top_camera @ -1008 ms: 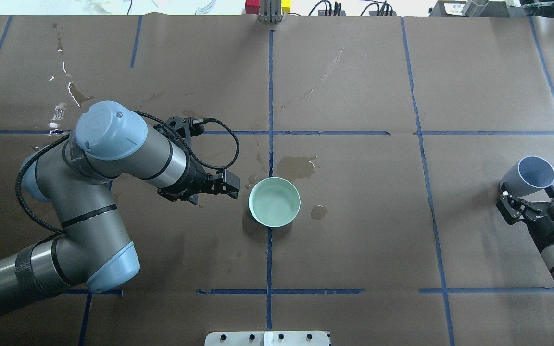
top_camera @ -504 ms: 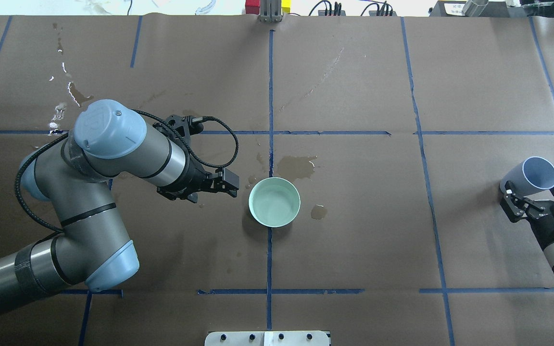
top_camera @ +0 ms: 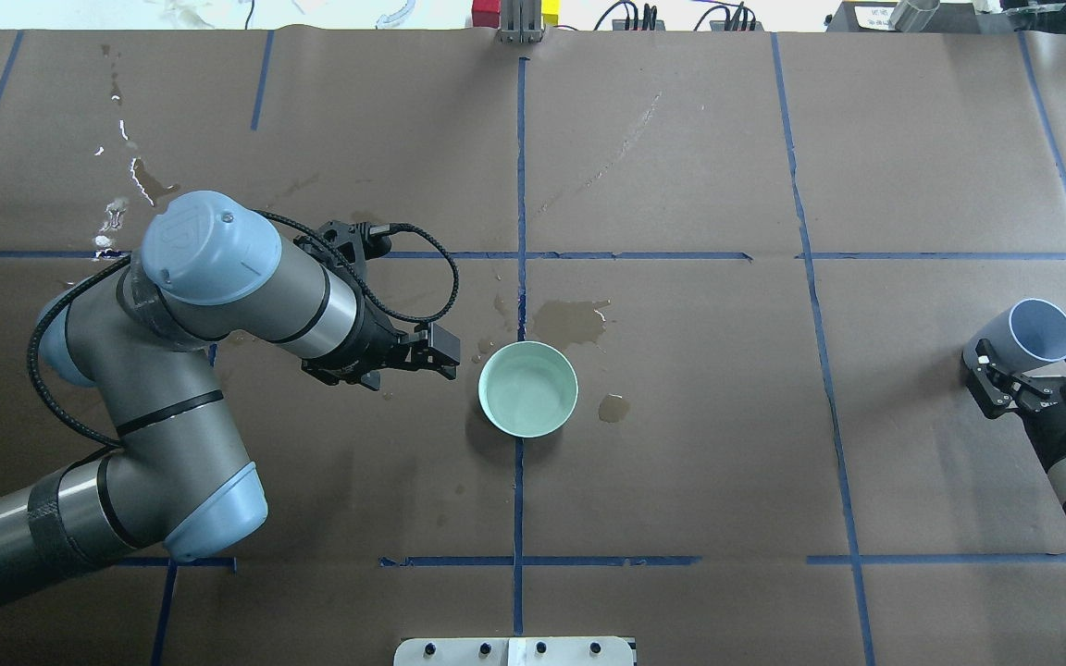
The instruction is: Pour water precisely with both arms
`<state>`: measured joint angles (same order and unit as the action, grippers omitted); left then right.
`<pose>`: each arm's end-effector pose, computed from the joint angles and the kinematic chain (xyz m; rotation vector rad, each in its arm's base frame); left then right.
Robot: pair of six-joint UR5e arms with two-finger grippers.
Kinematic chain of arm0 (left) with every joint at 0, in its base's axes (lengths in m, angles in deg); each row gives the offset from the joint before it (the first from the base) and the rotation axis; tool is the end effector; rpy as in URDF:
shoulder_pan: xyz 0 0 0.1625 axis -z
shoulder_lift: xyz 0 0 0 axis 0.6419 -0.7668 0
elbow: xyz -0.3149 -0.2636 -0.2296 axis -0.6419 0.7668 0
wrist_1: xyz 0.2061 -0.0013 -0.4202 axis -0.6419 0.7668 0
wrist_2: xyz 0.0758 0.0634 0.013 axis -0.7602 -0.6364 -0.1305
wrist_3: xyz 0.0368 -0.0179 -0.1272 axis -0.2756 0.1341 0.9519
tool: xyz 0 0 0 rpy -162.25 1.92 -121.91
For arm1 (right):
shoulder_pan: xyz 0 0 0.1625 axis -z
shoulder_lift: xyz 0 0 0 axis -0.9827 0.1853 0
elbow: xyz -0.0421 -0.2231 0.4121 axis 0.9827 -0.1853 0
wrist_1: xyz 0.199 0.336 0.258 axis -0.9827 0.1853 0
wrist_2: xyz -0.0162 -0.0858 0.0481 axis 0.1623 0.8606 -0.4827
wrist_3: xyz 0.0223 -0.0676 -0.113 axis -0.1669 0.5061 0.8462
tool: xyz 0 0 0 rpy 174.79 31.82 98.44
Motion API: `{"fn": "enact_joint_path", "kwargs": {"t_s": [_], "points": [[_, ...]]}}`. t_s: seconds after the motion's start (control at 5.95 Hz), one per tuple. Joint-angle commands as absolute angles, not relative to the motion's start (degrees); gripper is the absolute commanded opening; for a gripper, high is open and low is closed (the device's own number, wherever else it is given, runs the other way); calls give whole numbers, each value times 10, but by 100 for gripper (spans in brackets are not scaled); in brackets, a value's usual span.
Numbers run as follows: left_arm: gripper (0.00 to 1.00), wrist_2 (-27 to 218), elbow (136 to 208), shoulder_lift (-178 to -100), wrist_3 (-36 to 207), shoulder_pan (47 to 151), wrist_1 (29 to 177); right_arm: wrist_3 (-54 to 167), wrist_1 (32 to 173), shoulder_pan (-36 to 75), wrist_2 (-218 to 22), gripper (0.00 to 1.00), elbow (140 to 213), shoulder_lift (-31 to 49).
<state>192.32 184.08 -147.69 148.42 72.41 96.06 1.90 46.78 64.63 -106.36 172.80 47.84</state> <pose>0.5641 -0.4414 0.2517 -0.0213 1.1208 -0.0466 -0.3109 -0.3372 0.7300 1.1396 -0.4734 0.3800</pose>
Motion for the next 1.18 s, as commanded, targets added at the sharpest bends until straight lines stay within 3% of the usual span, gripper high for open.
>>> {"fn": "enact_joint_path", "kwargs": {"t_s": [0.0,0.34,0.5,0.84,1.01], "points": [[100,1923,1842,-1477,1485,725,961,27,468,636,-1075,97,1725,467],[100,1923,1843,-1477,1485,726,961,39,468,626,-1078,95,1720,463],[100,1923,1844,-1477,1485,727,961,39,467,625,-1078,79,1720,463],[100,1923,1845,-1476,1485,728,961,62,465,599,-1099,35,1726,440],[100,1923,1845,-1476,1485,728,961,66,433,599,-1098,20,1724,438]]}}
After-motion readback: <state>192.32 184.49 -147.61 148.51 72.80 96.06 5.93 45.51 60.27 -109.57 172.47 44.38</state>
